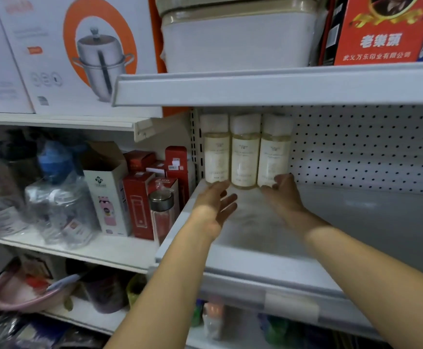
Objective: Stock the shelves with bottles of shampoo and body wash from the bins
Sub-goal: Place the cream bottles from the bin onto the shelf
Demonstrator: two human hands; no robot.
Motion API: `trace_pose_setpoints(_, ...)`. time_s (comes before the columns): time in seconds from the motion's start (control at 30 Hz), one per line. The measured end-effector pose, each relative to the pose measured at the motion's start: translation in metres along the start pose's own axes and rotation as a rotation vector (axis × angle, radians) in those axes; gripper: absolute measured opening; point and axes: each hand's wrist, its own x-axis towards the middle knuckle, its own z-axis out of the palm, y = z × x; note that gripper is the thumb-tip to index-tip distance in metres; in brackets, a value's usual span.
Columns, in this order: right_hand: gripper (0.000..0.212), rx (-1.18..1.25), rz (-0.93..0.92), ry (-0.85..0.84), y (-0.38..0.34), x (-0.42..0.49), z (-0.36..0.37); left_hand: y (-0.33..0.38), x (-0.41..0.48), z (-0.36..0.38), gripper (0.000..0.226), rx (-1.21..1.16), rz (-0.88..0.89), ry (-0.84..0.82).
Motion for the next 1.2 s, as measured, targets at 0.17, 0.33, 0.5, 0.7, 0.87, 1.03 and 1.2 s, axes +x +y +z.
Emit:
trace_pose_setpoints(0.17,0.023,0.099,-0.027,-0.021,-0.031,-0.07,0.023,0.014,-0.059,-0.054,0.03,-0.135,0.07,0.035)
trace_pose_setpoints(0.33,0.018,0.22,-0.158,-0.089,-0.059,-0.165,0.049,0.015,-0.117,-0.114,0.041,-0.092,0.127,0.066)
trace_pose_setpoints(0.5,0.018,0.244,-0.251,-0.231,-0.072,-0.255,0.083,0.005,-0.163,-0.184,0.018,-0.062,0.086,0.155)
trace_pose_setpoints(0.7,0.021,0.246,-0.059,-0.482,-0.031,-0.331,0.136,-0.033,-0.204,-0.285,0.022,-0.096,-0.108,0.335)
trace_pose_setpoints(0.87,0.014,0.159,0.196,-0.677,0.027,-0.372,0.174,-0.078,-0.218,-0.358,0.021,-0.115,-0.241,0.476)
trace_pose_setpoints(1.03,0.014,0.08,0.427,-0.819,0.096,-0.395,0.211,-0.136,-0.225,-0.419,0.035,-0.117,-0.397,0.617)
trace_pose_setpoints(1.2,0.017,0.006,0.642,-0.885,0.166,-0.421,0.256,-0.196,-0.226,-0.474,0.031,-0.062,-0.509,0.759)
